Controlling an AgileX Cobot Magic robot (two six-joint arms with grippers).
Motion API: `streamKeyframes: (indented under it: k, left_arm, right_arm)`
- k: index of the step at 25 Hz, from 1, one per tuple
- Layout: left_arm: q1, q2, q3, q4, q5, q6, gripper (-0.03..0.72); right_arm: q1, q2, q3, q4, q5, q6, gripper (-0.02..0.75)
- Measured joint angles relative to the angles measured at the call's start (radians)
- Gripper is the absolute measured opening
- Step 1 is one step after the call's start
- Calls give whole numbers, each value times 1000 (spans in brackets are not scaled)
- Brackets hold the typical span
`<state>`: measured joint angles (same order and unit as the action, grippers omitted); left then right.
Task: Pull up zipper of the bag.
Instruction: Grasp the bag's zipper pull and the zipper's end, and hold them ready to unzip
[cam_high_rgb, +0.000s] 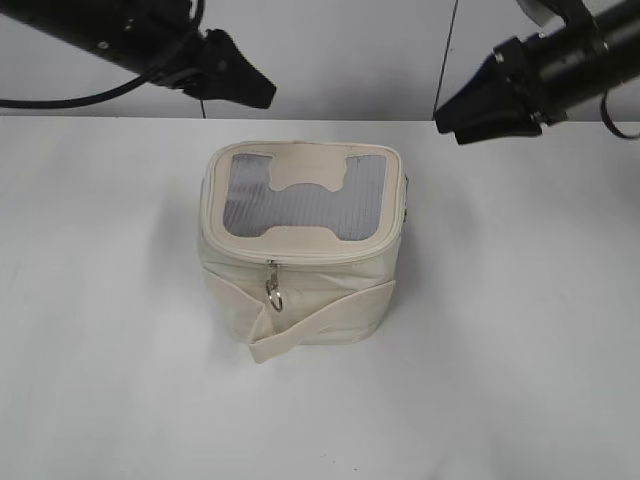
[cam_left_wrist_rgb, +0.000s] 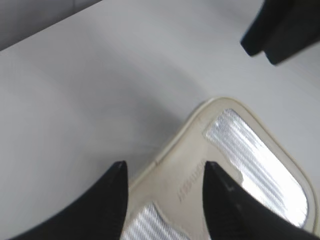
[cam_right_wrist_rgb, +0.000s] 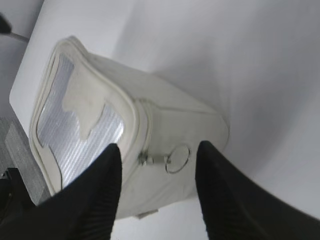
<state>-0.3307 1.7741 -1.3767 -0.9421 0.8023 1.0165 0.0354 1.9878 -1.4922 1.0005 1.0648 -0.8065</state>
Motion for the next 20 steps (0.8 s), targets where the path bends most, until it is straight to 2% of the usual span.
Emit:
streamKeyframes:
  k: [5, 9, 14, 20]
  left_arm:
    - [-51, 254, -358, 84, 156, -13, 373]
    - [-127, 377, -545, 218, 232, -25, 373]
    - [-194, 438, -601, 270, 262, -26, 373]
    - [-210, 460, -608, 281, 275, -26, 354]
  right_arm:
    - [-13, -204, 440, 212, -193, -363, 390]
    - [-8, -228, 554, 337, -251, -566, 390]
    - [-8, -228, 569, 367, -269, -619, 390]
    - [-8, -228, 569, 367, -271, -649, 389]
